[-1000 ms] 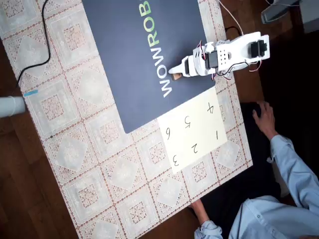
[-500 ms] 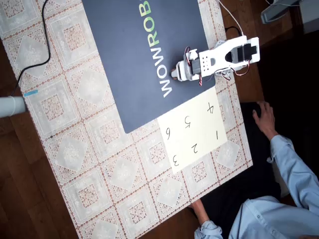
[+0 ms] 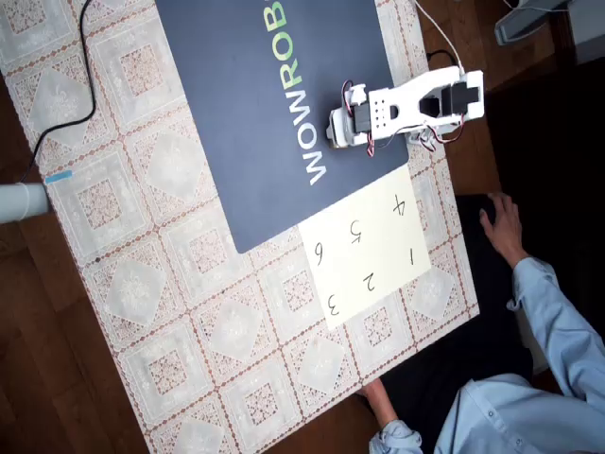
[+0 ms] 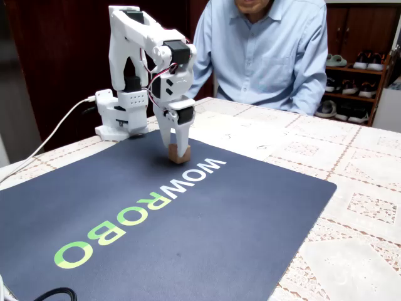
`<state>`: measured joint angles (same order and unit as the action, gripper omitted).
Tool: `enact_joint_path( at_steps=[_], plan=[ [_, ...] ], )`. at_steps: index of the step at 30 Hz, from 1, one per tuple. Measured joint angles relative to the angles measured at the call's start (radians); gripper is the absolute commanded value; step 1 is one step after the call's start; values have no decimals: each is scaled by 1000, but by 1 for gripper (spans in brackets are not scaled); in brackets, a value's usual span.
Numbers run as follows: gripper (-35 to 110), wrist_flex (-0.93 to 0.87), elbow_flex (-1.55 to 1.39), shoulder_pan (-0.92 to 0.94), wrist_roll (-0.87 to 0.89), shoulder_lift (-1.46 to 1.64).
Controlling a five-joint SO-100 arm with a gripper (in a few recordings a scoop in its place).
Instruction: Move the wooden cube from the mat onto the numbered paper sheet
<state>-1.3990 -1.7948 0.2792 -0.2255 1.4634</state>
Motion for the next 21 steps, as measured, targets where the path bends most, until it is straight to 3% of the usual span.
enact_joint_path(
  at_steps=[3,6,13,21],
  plan=[
    [4,0,0,0,-18,0],
    [19,15,-5,9,-25,2],
    [31,23,-9,14,26,-6],
    [27,20,-20,-17,71,-8]
  ],
)
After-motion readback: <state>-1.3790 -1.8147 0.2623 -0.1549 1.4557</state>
